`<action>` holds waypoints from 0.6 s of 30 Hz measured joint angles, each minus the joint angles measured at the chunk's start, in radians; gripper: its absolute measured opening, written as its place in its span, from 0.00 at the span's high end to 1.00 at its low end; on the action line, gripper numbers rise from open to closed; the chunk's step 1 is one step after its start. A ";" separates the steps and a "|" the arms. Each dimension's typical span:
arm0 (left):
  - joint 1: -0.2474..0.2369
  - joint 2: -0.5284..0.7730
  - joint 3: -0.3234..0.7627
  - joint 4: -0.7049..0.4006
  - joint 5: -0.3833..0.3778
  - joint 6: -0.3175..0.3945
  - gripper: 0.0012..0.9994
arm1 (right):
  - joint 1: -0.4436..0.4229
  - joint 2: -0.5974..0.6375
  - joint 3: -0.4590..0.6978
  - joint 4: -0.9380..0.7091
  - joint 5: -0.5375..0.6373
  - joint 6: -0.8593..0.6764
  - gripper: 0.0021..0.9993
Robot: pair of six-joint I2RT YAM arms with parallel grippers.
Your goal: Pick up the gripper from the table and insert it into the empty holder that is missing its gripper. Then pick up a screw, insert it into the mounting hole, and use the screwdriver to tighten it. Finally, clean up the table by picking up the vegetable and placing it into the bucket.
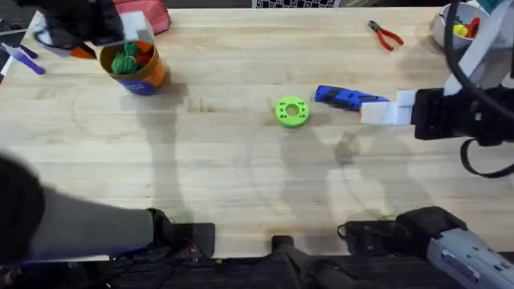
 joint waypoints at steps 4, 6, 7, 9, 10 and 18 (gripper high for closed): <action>-0.042 -0.154 0.007 -0.091 0.000 0.005 0.01 | 0.000 0.000 0.000 0.000 0.000 0.000 0.01; -0.118 -0.292 -0.021 -0.113 0.000 0.002 0.01 | 0.000 0.000 0.000 0.000 0.000 0.000 0.01; -0.148 -0.332 -0.050 -0.104 -0.001 -0.002 0.01 | 0.000 0.000 0.000 0.000 0.000 0.000 0.01; -0.212 -0.408 -0.126 -0.090 -0.002 -0.016 0.01 | 0.000 0.000 0.000 0.000 0.000 0.000 0.01; -0.245 -0.444 -0.170 -0.078 -0.003 -0.024 0.01 | 0.000 0.000 0.000 -0.001 0.000 0.000 0.01; -0.483 -0.635 -0.485 -0.014 -0.004 -0.108 0.01 | 0.000 0.000 0.000 -0.012 0.000 0.000 0.01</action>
